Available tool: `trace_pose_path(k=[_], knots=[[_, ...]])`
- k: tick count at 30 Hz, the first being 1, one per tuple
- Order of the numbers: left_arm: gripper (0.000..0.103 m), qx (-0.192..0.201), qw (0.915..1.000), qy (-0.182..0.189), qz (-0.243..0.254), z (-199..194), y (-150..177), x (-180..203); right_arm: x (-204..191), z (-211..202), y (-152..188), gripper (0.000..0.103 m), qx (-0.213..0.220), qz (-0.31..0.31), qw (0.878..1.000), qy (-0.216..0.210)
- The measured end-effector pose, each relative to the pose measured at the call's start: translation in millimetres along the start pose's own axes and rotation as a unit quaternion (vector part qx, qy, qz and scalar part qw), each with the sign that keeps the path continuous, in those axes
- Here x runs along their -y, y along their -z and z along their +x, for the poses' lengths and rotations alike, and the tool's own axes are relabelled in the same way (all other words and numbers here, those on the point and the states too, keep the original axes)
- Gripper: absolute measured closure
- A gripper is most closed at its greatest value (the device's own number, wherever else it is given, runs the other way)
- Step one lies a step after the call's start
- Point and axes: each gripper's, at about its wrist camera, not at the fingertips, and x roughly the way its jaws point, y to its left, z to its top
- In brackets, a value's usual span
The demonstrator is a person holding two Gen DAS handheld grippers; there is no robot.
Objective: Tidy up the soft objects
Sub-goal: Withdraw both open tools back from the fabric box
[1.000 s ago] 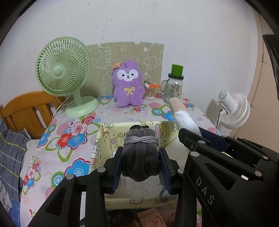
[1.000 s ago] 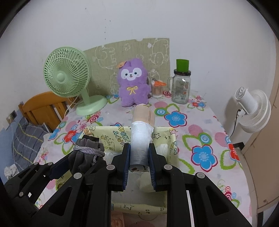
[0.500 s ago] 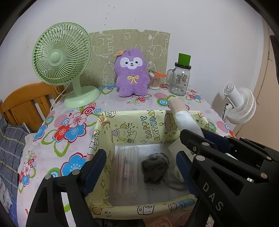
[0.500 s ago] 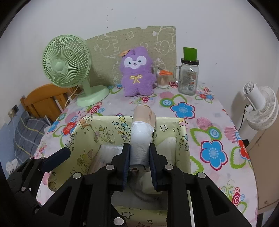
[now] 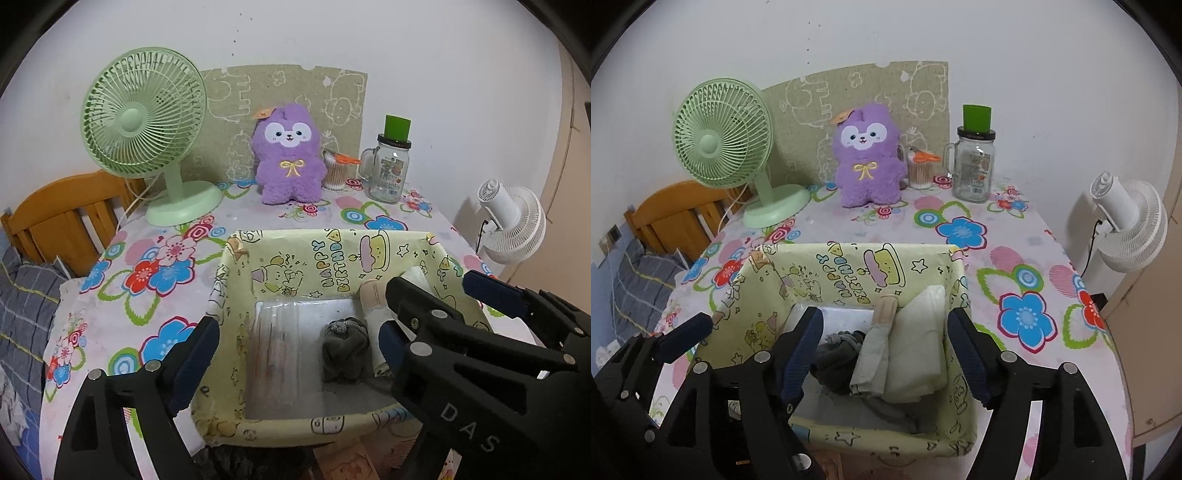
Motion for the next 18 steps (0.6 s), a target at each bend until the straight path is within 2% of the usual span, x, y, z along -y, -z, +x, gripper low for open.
trace_pose_path(k=[9, 18], knots=[[0.009, 0.005, 1.0000, -0.008, -0.002, -11.8, 10.0, -0.3, 0.8, -13.0, 12.1, 0.020, 0.004, 0.005, 1.000, 0.004], [0.009, 0.011, 0.9999, -0.009, -0.002, -25.2, 20.5, 1.1, 0.8, -29.9, 20.5, 0.019, 0.012, 0.003, 1.000, 0.008]])
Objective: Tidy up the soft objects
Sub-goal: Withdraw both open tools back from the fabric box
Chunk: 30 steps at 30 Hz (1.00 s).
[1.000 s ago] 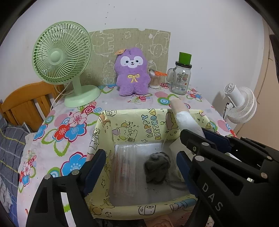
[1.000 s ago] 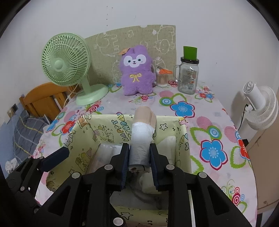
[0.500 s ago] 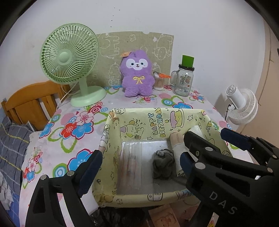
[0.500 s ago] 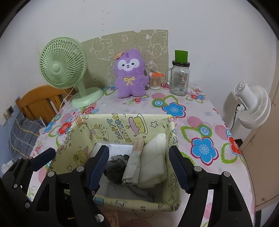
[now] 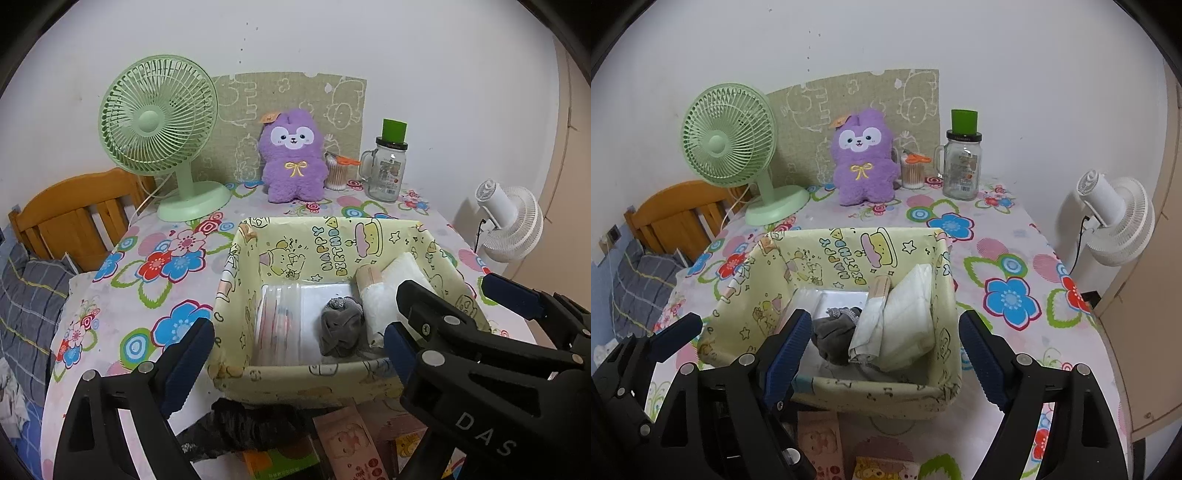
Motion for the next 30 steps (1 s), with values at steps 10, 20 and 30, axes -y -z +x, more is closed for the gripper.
trace_pose_path(k=[10, 20, 30], knots=[[0.007, 0.021, 0.9998, -0.005, 0.002, -24.1, 6.2, 3.2, -0.4, -28.0, 8.8, 0.016, 0.022, 0.002, 1.000, 0.001], [0.007, 0.036, 0.9993, -0.006, 0.004, -45.2, 16.5, 6.4, -1.1, -50.7, 19.8, 0.015, 0.036, 0.001, 0.999, 0.003], [0.006, 0.052, 0.9986, -0.006, 0.005, -63.9, 26.2, 8.6, -2.8, -70.6, 28.9, 0.014, 0.050, -0.003, 0.999, 0.004]])
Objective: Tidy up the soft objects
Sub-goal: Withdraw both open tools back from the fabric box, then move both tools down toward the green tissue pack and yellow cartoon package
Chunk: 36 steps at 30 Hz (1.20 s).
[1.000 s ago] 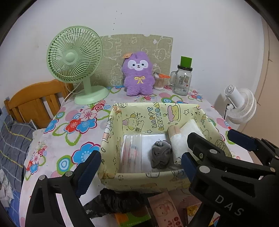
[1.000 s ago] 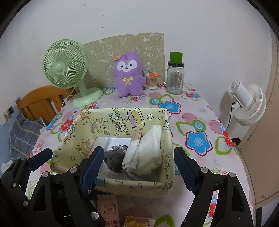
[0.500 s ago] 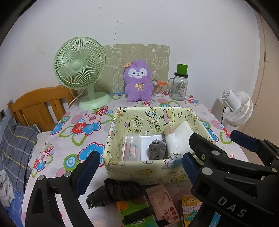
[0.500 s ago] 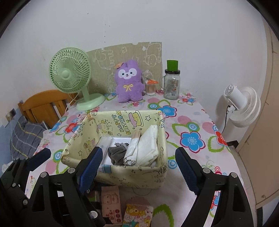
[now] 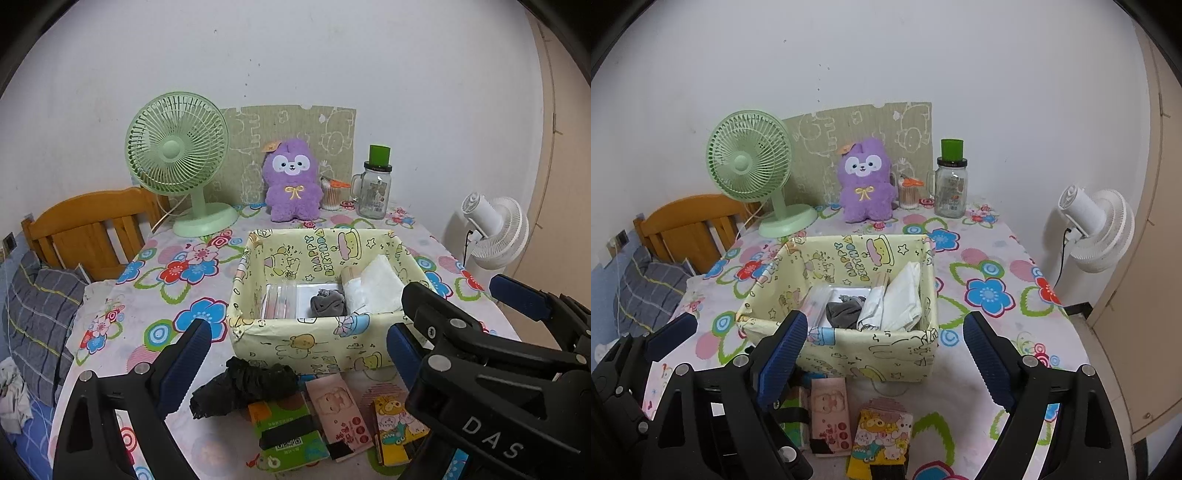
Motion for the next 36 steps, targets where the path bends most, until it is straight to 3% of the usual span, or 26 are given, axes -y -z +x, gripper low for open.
trace_pose_path(k=[12, 18, 36], knots=[[0.005, 0.013, 0.9999, 0.000, 0.001, -20.6, 7.4, 2.6, -1.2, -22.9, 8.6, 0.013, 0.014, -0.001, 1.000, 0.003], [0.003, 0.016, 0.9999, 0.004, -0.001, -28.2, 11.1, 2.7, -1.1, -32.6, 13.1, 0.005, 0.022, -0.001, 1.000, 0.002], [0.002, 0.022, 0.9997, 0.008, 0.006, -44.5, 28.2, 8.3, -4.9, -45.2, 30.0, 0.004, 0.017, -0.006, 1.000, -0.006]])
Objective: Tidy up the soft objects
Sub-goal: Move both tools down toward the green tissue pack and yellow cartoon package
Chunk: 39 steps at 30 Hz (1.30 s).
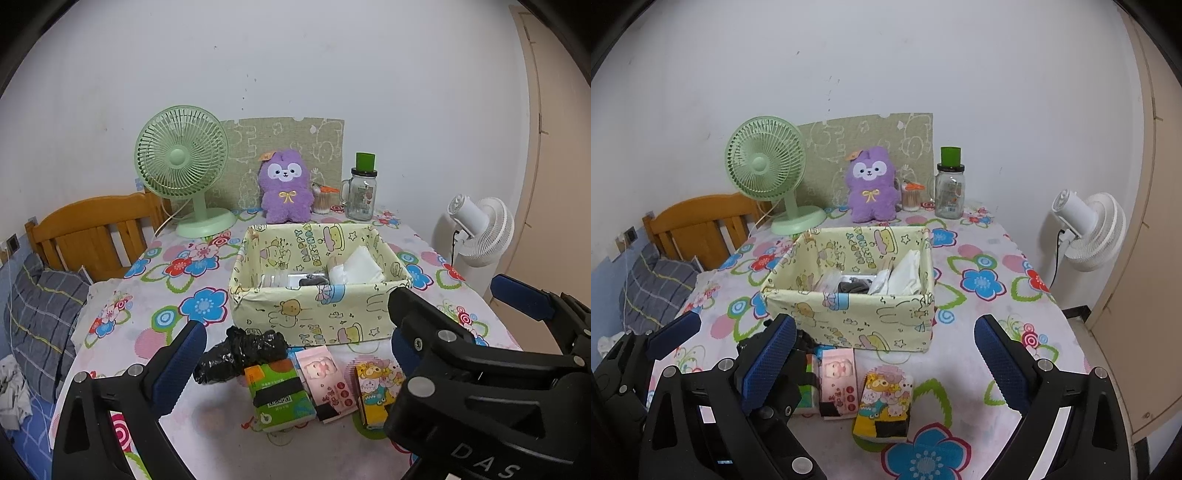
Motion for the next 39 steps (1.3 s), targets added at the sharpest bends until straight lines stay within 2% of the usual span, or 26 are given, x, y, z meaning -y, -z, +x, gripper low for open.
trace_pose_path(k=[24, 39], knots=[[0.002, -0.024, 0.9997, 0.008, 0.001, 15.2, 20.5, -5.3, -6.3, 23.0, 20.5, 0.004, -0.029, 0.001, 1.000, 0.000], [0.002, -0.067, 0.9974, 0.026, -0.008, 45.9, 39.9, -7.5, -3.3, 56.3, 39.4, 0.004, -0.074, 0.004, 0.997, 0.003]])
